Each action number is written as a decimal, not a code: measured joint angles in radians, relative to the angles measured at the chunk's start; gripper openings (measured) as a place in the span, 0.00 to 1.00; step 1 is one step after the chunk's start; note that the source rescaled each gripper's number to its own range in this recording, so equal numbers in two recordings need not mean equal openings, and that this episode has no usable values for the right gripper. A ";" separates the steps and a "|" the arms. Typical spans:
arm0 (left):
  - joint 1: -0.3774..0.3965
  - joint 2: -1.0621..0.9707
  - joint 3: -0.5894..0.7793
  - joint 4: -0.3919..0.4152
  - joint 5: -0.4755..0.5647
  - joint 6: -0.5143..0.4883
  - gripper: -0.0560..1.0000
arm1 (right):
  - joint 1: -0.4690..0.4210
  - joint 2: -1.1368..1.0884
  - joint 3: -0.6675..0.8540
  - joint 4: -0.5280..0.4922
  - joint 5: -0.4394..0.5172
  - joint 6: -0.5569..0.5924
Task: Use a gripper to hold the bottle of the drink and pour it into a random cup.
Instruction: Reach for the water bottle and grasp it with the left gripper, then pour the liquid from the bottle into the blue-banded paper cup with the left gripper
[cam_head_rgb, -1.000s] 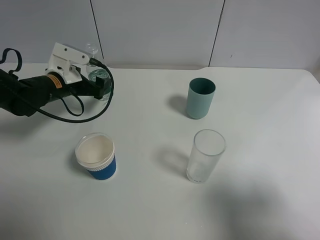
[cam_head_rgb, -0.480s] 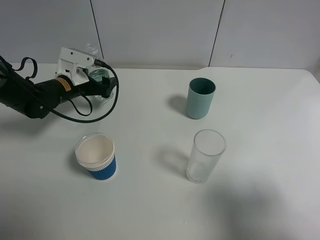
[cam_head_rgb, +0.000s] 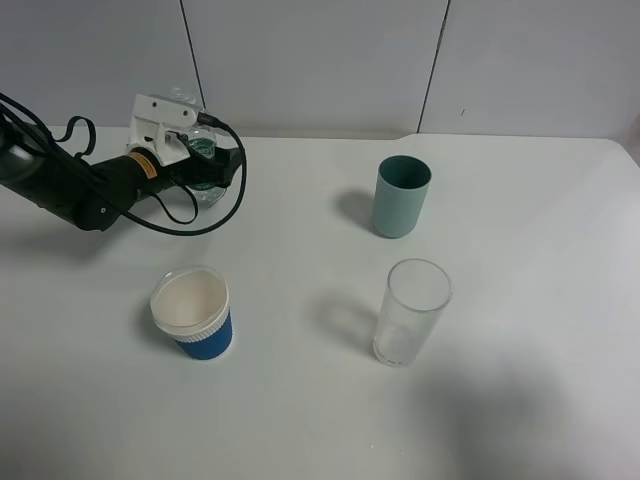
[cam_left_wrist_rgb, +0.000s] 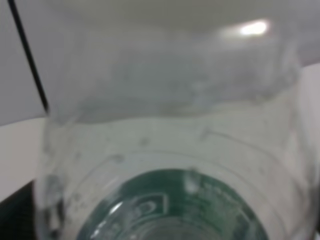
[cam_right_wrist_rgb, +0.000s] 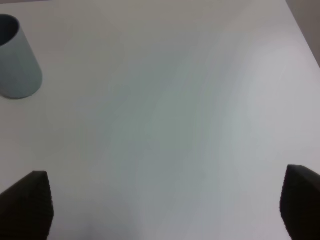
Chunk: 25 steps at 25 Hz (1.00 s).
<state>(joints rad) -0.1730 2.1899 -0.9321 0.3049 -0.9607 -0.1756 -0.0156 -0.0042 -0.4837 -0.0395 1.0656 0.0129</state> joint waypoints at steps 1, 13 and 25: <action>0.000 0.004 -0.005 0.003 -0.002 -0.001 1.00 | 0.000 0.000 0.000 0.000 0.000 0.000; 0.000 0.022 -0.006 0.009 -0.013 -0.019 0.95 | 0.000 0.000 0.000 0.000 0.000 0.000; 0.000 0.022 -0.006 0.009 -0.013 -0.105 0.06 | 0.000 0.000 0.000 0.000 0.000 0.000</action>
<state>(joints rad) -0.1730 2.2122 -0.9377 0.3136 -0.9737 -0.2803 -0.0156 -0.0042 -0.4837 -0.0395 1.0656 0.0129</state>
